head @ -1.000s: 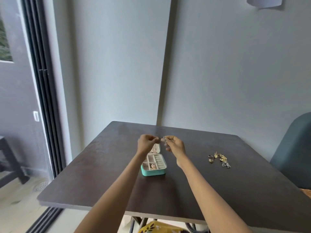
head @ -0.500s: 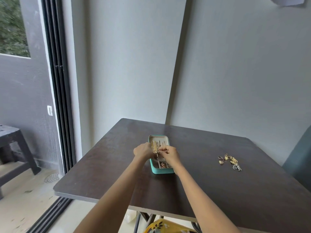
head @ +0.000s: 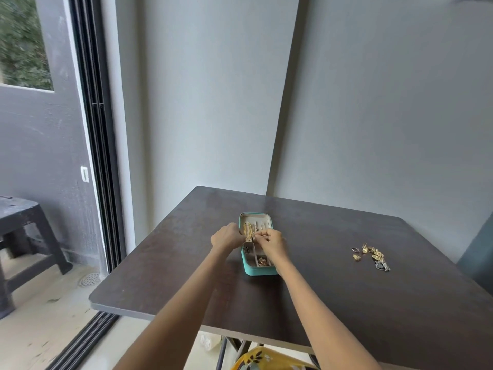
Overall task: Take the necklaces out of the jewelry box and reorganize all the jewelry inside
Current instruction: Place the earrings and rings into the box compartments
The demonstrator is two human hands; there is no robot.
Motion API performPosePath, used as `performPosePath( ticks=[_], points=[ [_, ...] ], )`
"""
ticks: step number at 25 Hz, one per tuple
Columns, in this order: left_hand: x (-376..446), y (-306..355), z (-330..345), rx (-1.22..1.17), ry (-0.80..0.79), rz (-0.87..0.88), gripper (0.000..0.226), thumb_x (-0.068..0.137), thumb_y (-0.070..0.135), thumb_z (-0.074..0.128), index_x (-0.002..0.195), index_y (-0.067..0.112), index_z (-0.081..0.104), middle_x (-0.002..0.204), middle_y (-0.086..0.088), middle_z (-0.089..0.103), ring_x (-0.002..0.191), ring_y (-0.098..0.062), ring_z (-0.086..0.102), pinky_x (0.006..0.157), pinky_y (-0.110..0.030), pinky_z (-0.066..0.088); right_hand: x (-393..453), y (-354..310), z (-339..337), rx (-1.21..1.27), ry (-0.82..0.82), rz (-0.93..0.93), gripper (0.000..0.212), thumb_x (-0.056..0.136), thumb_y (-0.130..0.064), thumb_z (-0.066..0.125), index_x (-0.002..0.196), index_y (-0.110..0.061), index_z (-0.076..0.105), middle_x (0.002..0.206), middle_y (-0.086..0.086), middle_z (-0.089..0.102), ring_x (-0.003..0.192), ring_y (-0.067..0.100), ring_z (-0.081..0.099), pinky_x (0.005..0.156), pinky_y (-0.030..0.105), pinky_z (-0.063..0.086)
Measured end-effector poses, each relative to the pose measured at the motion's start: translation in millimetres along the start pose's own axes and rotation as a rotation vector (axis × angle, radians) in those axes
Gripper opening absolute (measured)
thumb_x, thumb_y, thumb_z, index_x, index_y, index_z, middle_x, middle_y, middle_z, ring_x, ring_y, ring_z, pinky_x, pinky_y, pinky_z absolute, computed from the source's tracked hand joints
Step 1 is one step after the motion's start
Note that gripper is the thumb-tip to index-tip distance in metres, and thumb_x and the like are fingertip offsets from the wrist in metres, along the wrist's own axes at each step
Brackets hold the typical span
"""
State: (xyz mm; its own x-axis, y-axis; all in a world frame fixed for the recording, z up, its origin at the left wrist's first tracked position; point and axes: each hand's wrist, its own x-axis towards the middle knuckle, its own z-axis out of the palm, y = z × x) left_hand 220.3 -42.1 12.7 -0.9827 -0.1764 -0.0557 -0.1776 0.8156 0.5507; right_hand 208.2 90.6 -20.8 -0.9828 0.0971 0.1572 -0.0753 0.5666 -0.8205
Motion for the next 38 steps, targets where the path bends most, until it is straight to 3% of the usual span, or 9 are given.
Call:
performPosePath(
  ticks=[6, 11, 15, 18, 22, 27, 32, 38],
  points=[
    [8, -7, -1, -0.041, -0.046, 0.031, 0.020, 0.081, 0.034, 0.064, 0.092, 0.019, 0.070, 0.096, -0.005, 0.069, 0.104, -0.025, 0.062, 0.081, -0.032, 0.047, 1, 1, 0, -0.101, -0.102, -0.011, 0.013, 0.082, -0.034, 0.064, 0.087, -0.026, 0.073, 0.095, -0.006, 0.073, 0.095, 0.016, 0.064, 0.085, 0.034, 0.052],
    [11, -10, -1, 0.096, -0.027, 0.113, 0.025, 0.081, 0.036, 0.067, 0.102, 0.024, 0.072, 0.111, -0.003, 0.067, 0.117, -0.024, 0.046, 0.092, -0.037, 0.048, -4, -5, -2, -0.073, -0.126, 0.016, 0.016, 0.087, -0.031, 0.052, 0.085, -0.032, 0.068, 0.071, -0.015, 0.072, 0.092, 0.012, 0.066, 0.086, 0.039, 0.053],
    [12, -6, -2, 0.179, -0.133, 0.130, 0.031, 0.076, 0.038, 0.070, 0.105, 0.026, 0.071, 0.114, -0.003, 0.066, 0.120, -0.025, 0.043, 0.096, -0.036, 0.044, -3, 0, -2, -0.009, -0.136, 0.030, 0.015, 0.081, -0.027, 0.048, 0.076, -0.035, 0.060, 0.077, -0.011, 0.073, 0.093, 0.014, 0.065, 0.085, 0.042, 0.053],
    [9, -3, 1, 0.238, -0.103, 0.131, 0.037, 0.076, 0.039, 0.068, 0.110, 0.023, 0.067, 0.115, -0.005, 0.064, 0.120, -0.026, 0.045, 0.095, -0.037, 0.041, -5, 3, -1, 0.023, -0.114, 0.001, 0.014, 0.082, -0.024, 0.047, 0.080, -0.030, 0.060, 0.082, -0.007, 0.074, 0.093, 0.016, 0.065, 0.084, 0.041, 0.053],
    [0, 8, 0, 0.176, 0.098, 0.199, 0.029, 0.083, 0.035, 0.061, 0.107, 0.022, 0.069, 0.118, -0.005, 0.060, 0.119, -0.028, 0.044, 0.095, -0.038, 0.035, -14, 1, -8, 0.195, 0.087, -0.057, 0.011, 0.089, -0.016, 0.052, 0.092, -0.019, 0.062, 0.095, 0.001, 0.073, 0.091, 0.020, 0.066, 0.079, 0.032, 0.051],
    [-13, 58, 27, -0.061, 0.260, 0.468, 0.020, 0.090, 0.025, 0.055, 0.103, 0.023, 0.069, 0.114, -0.005, 0.059, 0.113, -0.025, 0.050, 0.093, -0.034, 0.034, -13, 16, -48, 0.236, 0.311, -0.021, 0.017, 0.091, -0.015, 0.049, 0.099, -0.015, 0.063, 0.097, 0.004, 0.071, 0.092, 0.022, 0.064, 0.074, 0.028, 0.045],
    [-36, 130, 104, -0.270, 0.058, 0.612, 0.019, 0.085, 0.016, 0.058, 0.101, 0.014, 0.069, 0.105, -0.008, 0.063, 0.101, -0.026, 0.057, 0.087, -0.033, 0.043, -15, 76, -115, -0.067, 0.400, 0.088, 0.018, 0.092, -0.016, 0.047, 0.101, -0.015, 0.062, 0.101, 0.011, 0.069, 0.094, 0.032, 0.062, 0.064, 0.030, 0.037],
    [-58, 186, 179, -0.518, -0.132, 0.548, 0.029, 0.081, 0.000, 0.053, 0.108, 0.007, 0.061, 0.106, -0.002, 0.060, 0.102, -0.023, 0.058, 0.088, -0.025, 0.043, -18, 141, -191, -0.109, 0.648, 0.242, 0.020, 0.085, -0.007, 0.051, 0.099, -0.016, 0.062, 0.111, 0.008, 0.062, 0.098, 0.033, 0.059, 0.075, 0.035, 0.045]
  ],
)
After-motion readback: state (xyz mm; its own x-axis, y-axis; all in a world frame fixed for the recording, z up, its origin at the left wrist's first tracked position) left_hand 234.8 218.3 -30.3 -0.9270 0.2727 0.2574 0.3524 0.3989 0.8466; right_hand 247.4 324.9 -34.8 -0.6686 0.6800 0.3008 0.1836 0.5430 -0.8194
